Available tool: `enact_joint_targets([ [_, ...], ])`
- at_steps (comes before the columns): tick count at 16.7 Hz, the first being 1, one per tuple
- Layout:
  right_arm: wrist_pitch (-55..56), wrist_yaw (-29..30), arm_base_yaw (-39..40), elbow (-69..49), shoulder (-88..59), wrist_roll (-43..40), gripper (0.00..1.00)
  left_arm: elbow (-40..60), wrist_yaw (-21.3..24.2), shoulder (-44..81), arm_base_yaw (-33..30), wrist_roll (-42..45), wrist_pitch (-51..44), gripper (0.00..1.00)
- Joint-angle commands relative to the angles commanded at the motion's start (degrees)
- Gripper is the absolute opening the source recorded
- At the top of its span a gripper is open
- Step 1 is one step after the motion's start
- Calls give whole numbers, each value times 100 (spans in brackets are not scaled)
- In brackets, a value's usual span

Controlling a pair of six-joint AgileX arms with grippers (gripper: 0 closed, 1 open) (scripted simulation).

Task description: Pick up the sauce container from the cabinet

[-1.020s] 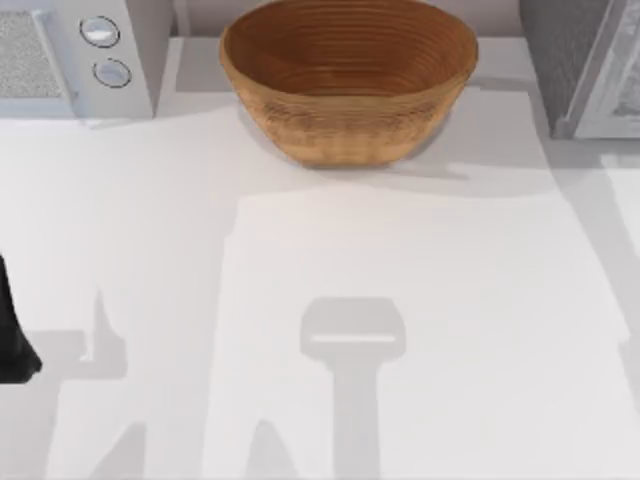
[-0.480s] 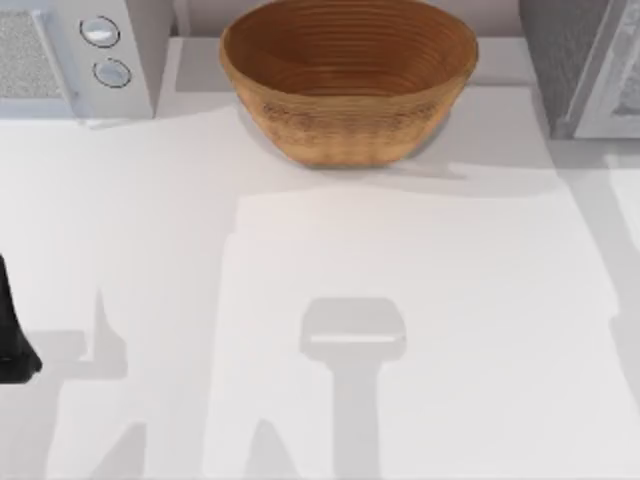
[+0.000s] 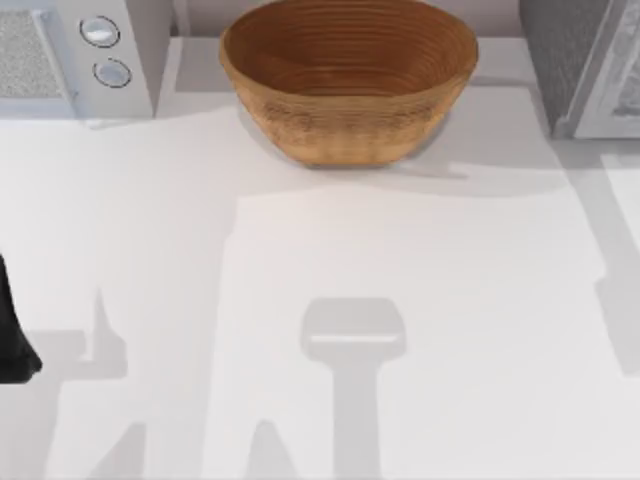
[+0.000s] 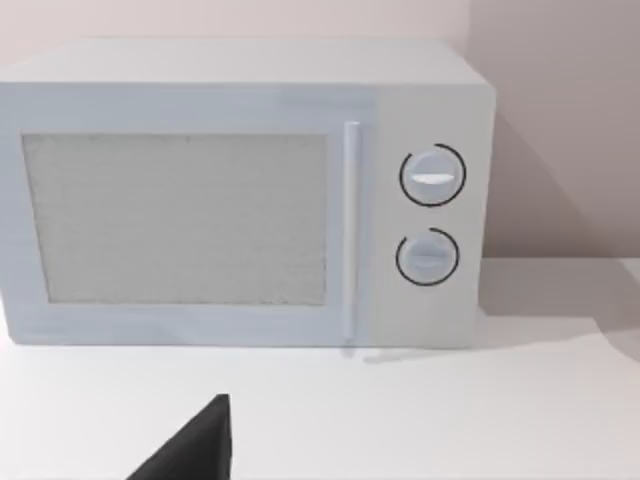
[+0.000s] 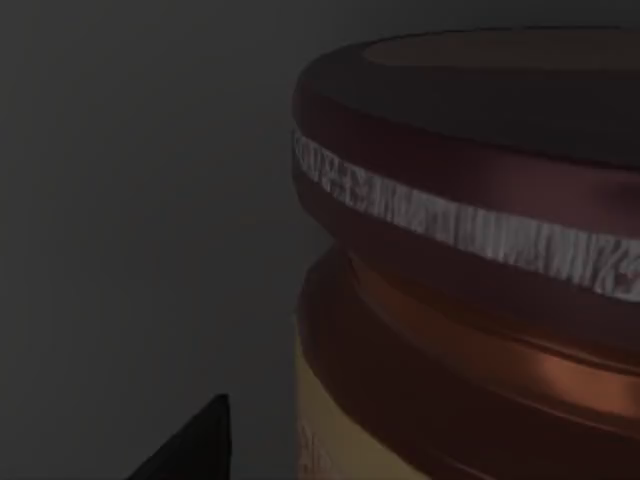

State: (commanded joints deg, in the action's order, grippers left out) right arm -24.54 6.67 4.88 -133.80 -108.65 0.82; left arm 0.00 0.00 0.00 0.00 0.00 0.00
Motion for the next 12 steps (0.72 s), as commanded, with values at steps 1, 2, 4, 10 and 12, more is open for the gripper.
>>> enact_joint_targets([
  [1, -42, -10, -12, -186, -134, -1, 100, 0, 0, 0, 0, 0, 0, 100],
  [2, -75, -16, -21, -319, -241, -1, 100, 0, 0, 0, 0, 0, 0, 100],
  [4, -99, -22, -27, -403, -318, -1, 100, 0, 0, 0, 0, 0, 0, 100],
  [10, -99, -22, -27, -403, -318, -1, 77, 0, 0, 0, 0, 0, 0, 100],
  [12, -99, -22, -27, -403, -318, -1, 62, 0, 0, 0, 0, 0, 0, 100],
])
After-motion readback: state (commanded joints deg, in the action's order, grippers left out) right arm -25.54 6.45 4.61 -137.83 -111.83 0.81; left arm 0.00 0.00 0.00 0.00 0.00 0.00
